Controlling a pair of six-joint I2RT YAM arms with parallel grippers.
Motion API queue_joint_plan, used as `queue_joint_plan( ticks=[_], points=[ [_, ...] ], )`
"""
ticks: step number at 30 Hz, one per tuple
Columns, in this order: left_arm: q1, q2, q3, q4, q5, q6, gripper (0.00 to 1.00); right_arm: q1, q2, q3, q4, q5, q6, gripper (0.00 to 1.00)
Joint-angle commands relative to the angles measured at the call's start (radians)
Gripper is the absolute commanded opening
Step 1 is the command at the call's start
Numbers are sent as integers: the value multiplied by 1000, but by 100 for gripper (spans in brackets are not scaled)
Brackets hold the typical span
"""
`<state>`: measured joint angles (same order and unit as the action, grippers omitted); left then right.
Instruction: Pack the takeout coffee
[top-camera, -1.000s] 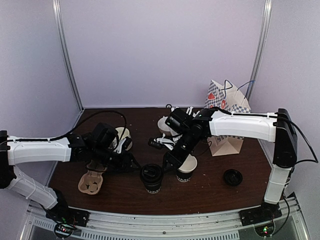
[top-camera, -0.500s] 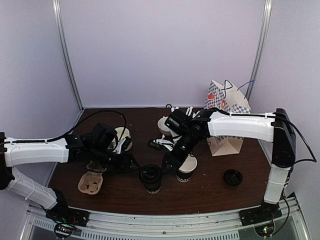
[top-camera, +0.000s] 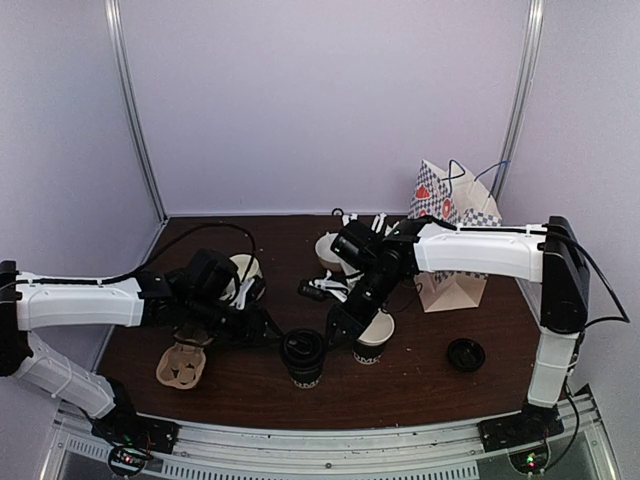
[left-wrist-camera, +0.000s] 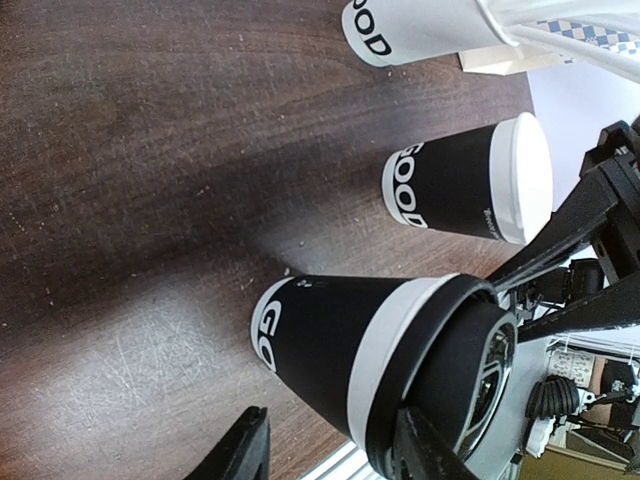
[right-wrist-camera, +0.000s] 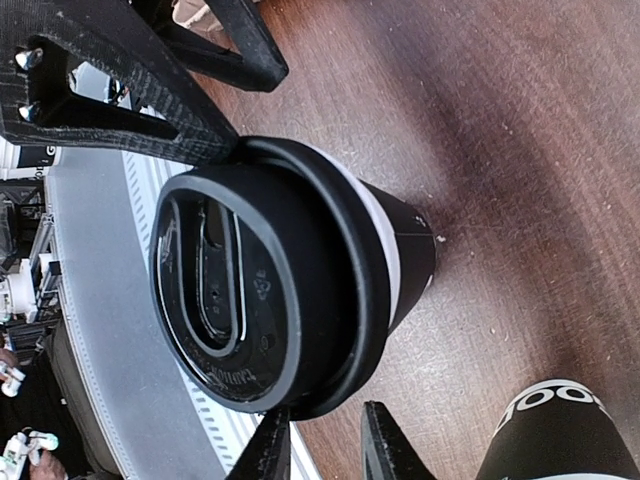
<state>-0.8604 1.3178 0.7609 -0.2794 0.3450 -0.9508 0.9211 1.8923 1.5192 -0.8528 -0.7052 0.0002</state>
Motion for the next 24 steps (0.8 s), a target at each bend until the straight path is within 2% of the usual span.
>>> queue_joint_plan(
  ticks=[1, 10, 14, 19, 24],
  points=[
    [-6, 44, -35, -43, -23, 5, 44, -1, 45, 9, 26, -2, 31, 25],
    [-7, 126, -139, -31, -58, -6, 38, 0, 111, 24, 5, 90, 53, 25],
    [-7, 170, -140, -41, -81, 16, 36, 6, 140, 27, -12, 132, 54, 25],
    [-10, 146, -61, -81, -112, 97, 37, 13, 121, 26, -12, 85, 32, 25],
    [-17, 79, 60, -87, -124, 237, 44, 14, 21, 29, 10, -28, -10, 27]
  ],
)
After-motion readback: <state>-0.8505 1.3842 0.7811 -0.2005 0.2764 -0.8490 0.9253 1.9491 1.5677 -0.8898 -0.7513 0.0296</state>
